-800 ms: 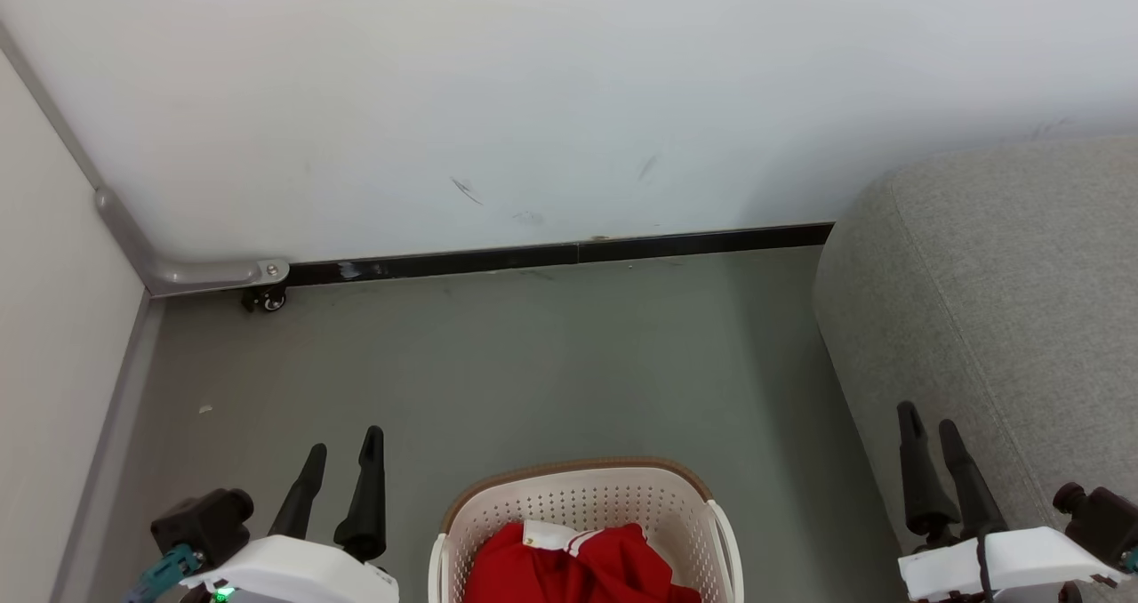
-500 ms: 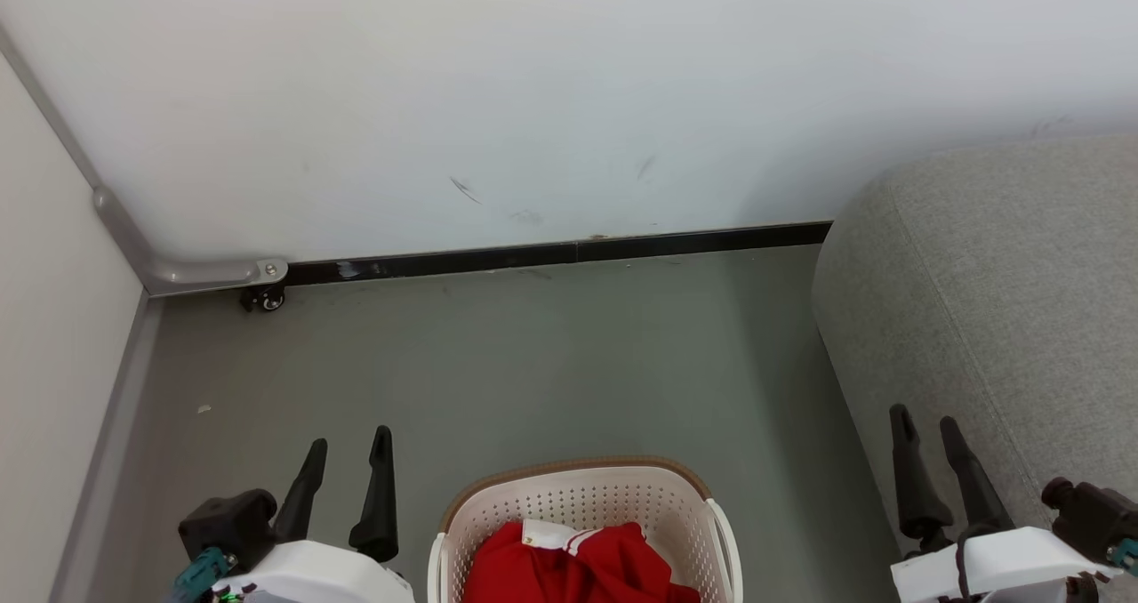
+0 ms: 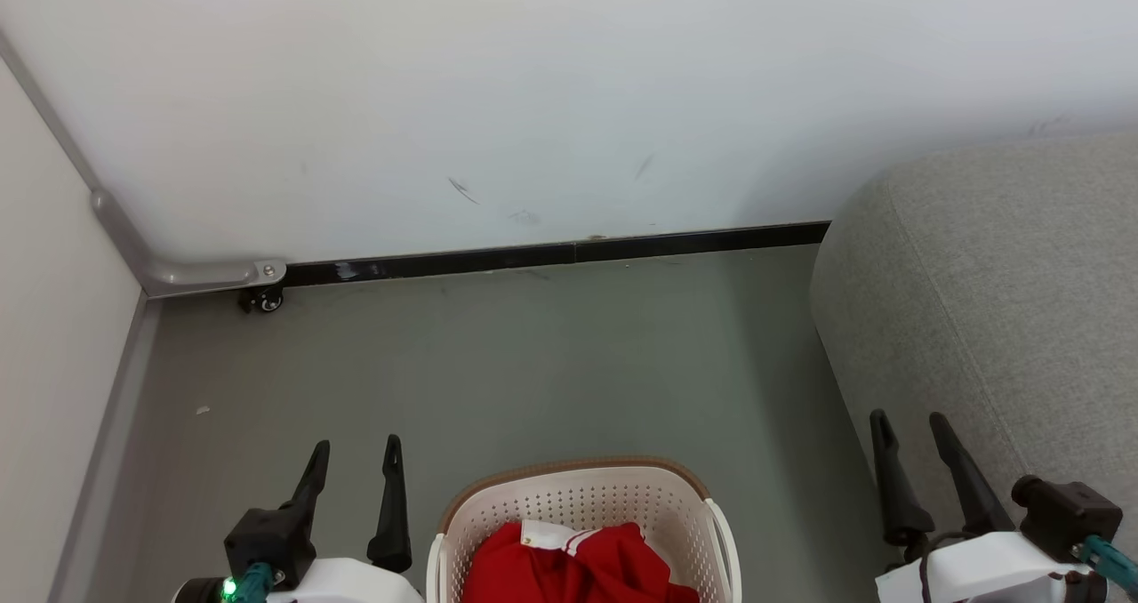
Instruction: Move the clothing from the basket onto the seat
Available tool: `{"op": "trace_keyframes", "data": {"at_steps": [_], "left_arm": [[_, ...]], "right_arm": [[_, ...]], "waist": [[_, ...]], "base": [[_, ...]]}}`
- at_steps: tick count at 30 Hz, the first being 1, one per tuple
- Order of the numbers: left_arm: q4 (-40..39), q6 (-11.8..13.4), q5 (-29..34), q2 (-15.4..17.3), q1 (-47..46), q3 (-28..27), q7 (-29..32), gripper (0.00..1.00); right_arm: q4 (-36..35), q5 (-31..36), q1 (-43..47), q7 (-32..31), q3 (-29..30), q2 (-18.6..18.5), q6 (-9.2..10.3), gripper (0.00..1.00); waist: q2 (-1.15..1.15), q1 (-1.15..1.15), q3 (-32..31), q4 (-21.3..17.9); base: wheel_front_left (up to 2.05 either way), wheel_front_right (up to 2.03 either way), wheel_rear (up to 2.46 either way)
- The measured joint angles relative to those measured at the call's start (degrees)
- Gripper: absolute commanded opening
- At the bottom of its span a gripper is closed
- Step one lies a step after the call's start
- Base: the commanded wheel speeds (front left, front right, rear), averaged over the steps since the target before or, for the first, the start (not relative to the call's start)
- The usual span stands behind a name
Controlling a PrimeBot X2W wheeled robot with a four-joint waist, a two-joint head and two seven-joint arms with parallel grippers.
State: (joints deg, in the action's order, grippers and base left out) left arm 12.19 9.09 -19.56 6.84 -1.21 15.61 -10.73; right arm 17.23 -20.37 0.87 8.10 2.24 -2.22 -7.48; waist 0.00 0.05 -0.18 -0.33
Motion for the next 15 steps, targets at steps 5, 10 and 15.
{"op": "trace_keyframes", "data": {"at_steps": [5,10,15], "left_arm": [[1.0,1.91,3.1,-0.1,0.09,0.1,-1.14,1.0],[1.33,3.1,7.01,-0.05,0.09,0.29,-2.0,1.0],[1.68,4.24,10.43,-0.05,0.09,0.76,-3.02,1.0]], "right_arm": [[0.24,4.01,0.01,0.67,-0.38,-0.01,0.0,1.0],[0.59,7.83,0.01,1.56,-0.71,-0.01,0.0,1.0],[1.14,11.47,0.01,2.05,-0.93,-0.02,0.0,1.0]], "waist": [[0.0,-0.01,-0.01,-0.11],[0.0,-0.01,-0.04,-0.16],[0.0,-0.01,-0.08,-0.16]], "base": [[0.0,0.0,0.0],[0.0,0.0,0.0],[0.0,0.0,0.0]]}}
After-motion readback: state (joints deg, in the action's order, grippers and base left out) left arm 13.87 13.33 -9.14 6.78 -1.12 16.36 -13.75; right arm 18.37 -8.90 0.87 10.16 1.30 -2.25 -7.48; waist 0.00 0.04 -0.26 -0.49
